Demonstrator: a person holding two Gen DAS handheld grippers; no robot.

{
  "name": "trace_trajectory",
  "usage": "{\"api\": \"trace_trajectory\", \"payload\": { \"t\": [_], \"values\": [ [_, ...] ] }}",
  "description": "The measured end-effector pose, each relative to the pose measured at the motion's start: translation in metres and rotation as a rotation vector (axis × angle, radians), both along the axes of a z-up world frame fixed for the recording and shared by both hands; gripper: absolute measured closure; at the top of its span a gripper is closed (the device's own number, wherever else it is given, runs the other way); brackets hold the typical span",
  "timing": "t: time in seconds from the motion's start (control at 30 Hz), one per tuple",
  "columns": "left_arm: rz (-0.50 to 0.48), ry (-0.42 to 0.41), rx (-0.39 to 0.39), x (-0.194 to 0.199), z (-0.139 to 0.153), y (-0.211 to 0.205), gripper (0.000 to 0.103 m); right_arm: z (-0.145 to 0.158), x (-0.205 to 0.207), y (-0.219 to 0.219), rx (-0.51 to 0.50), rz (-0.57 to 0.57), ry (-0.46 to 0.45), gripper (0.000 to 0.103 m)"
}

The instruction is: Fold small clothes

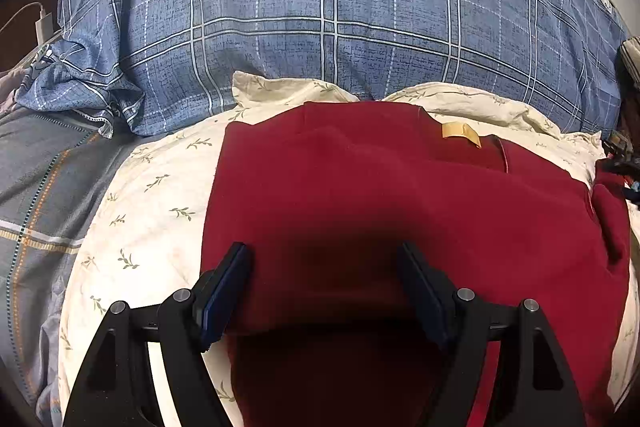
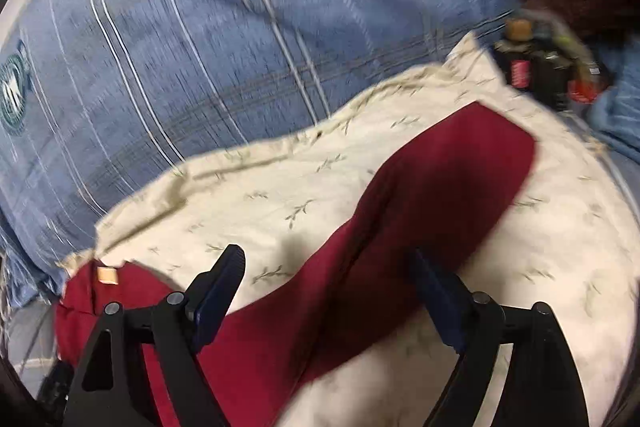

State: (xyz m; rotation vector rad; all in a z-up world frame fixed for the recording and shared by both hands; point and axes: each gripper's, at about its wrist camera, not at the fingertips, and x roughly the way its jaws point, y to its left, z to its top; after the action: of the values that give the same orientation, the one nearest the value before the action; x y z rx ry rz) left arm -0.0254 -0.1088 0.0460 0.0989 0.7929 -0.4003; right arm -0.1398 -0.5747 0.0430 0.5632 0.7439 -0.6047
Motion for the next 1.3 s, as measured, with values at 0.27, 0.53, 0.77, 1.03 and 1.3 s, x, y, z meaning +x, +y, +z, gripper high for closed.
{"api": "trace_trajectory", "payload": {
  "t": [0.27, 0.53, 0.77, 1.03, 1.3],
  "values": [
    [0.047, -0.031, -0.066, 0.0, 0.015, 0.019, 0.028, 0.039, -0.031, 0.028, -0.064, 0.031, -0.207, 0.096],
    [0.147, -0.061, -0.215, -0.009, 0.036, 0.065, 0.028, 0.114, -0.015, 0.176, -0.218, 0.446, -0.348, 0.096],
    [0.15, -0.053, -0.263, -0.014, 0.041, 0.081, 0.028, 0.003, 0.052, 0.294, -0.06, 0.795, -0.06, 0.087],
    [0.097, -0.029, -0.314, -0.012, 0.044, 0.082, 0.028, 0.01, 0.001, 0.272, -0.109, 0.722, -0.088, 0.044],
    [0.029, -0.006, -0.257, 0.008, 0.047, 0.046, 0.029, 0.025, -0.011, 0.206, -0.027, 0.554, -0.196, 0.033]
  ]
}}
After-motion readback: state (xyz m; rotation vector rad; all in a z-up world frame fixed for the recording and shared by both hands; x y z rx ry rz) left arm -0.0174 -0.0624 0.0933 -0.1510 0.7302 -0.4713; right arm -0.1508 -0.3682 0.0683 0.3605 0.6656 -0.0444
